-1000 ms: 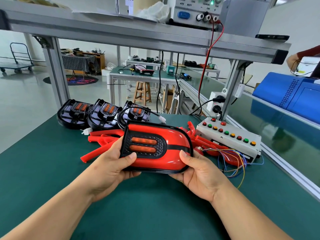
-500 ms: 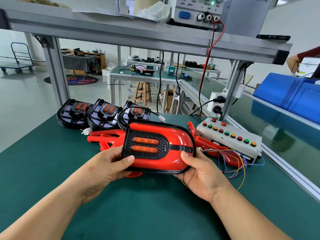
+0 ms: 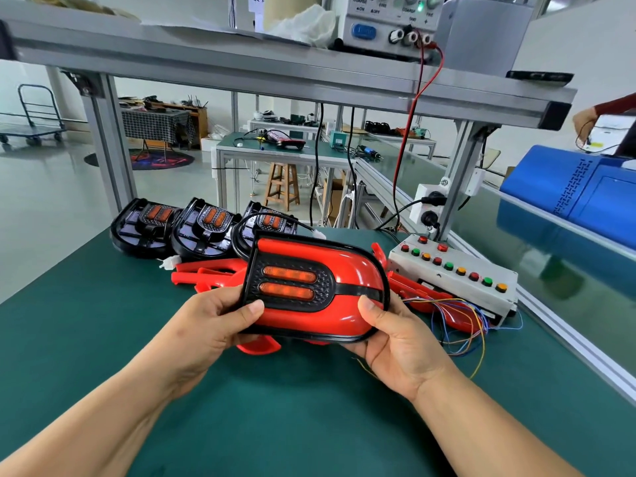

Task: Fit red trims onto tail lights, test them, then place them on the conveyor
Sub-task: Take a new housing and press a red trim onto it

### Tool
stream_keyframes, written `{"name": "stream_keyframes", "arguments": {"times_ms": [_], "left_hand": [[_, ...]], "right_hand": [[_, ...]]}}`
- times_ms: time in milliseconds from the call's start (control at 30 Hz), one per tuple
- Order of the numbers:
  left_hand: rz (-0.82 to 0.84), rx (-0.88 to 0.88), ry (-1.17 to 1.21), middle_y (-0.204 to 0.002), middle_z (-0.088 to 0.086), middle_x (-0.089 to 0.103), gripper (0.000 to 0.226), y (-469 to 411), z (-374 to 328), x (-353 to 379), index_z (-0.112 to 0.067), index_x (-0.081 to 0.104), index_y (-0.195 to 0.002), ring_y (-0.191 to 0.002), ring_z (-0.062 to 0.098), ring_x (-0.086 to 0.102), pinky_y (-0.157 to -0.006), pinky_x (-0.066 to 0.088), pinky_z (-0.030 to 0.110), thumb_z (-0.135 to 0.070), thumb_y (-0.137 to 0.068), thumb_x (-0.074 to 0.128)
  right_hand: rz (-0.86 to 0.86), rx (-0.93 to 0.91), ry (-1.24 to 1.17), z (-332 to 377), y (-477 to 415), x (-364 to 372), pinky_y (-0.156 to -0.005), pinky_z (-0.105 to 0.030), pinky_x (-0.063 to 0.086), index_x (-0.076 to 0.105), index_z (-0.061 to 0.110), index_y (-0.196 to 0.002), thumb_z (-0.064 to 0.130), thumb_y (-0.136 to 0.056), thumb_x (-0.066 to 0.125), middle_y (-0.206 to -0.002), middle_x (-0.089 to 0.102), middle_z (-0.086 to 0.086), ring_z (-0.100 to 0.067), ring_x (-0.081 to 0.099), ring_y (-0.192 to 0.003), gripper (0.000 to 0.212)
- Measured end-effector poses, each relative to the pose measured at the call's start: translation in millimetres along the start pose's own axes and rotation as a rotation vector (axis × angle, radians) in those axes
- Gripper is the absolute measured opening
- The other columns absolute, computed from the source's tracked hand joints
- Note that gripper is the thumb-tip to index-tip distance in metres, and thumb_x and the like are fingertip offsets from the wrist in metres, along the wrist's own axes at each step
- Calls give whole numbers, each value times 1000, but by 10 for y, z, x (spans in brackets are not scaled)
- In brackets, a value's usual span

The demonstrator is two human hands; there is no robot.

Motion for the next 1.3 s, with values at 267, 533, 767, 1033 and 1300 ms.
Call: {"name": "stream_keyframes", "arguments": {"times_ms": [267, 533, 767, 1033, 1300], "left_hand": [[-57, -61, -52, -112, 5, 74, 27, -21, 57, -30, -20, 75, -107, -106, 24, 68, -97, 49, 43, -19, -99, 49], [-20, -2, -151, -111, -4, 74, 33, 34, -17, 65, -40, 71, -107, -101, 14, 70, -92, 51, 36, -34, -100, 40], [-85, -40, 30, -115, -2, 73, 46, 57, 37, 30, -30, 76, -107, -101, 13, 70, -75, 56, 23, -52, -87, 41], [-90, -65, 93, -114, 6, 73, 55, 52, -3, 49, -31, 75, -109, -99, 24, 71, -76, 61, 36, -61, -86, 35], [-127, -85, 135, -109, 9, 74, 72, 57, -20, 170, -19, 61, -125, -100, 27, 72, -82, 60, 44, -71, -82, 37]], "right_hand": [[29, 8, 8, -47, 5, 14, -72, -40, 61, 65, 12, -113, 12, -78, 65, -113, 71, -19, -32, 72, -96, 35], [3, 3, 0, -34, -6, -16, -67, -37, 60, 72, 13, -105, 21, -77, 67, -114, 70, -21, -32, 72, -95, 30], [-17, 38, -44, -35, -4, -42, -71, -42, 61, 61, 10, -121, 25, -78, 67, -116, 69, -20, -34, 71, -98, 45], [-3, 21, -63, -19, -11, -20, -79, -49, 59, 60, 10, -127, 44, -80, 62, -123, 67, -19, -36, 66, -109, 58], [-47, -60, 120, -140, -63, 83, -73, -40, 59, 75, 31, -107, 75, -69, 50, -115, 72, -9, -26, 71, -102, 63]]}}
Point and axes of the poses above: each hand's wrist, its own y-axis away from the middle knuckle, its own x-axis out of the palm, z = x × y, the point moved 7 cm from there along -y, towards the middle knuckle
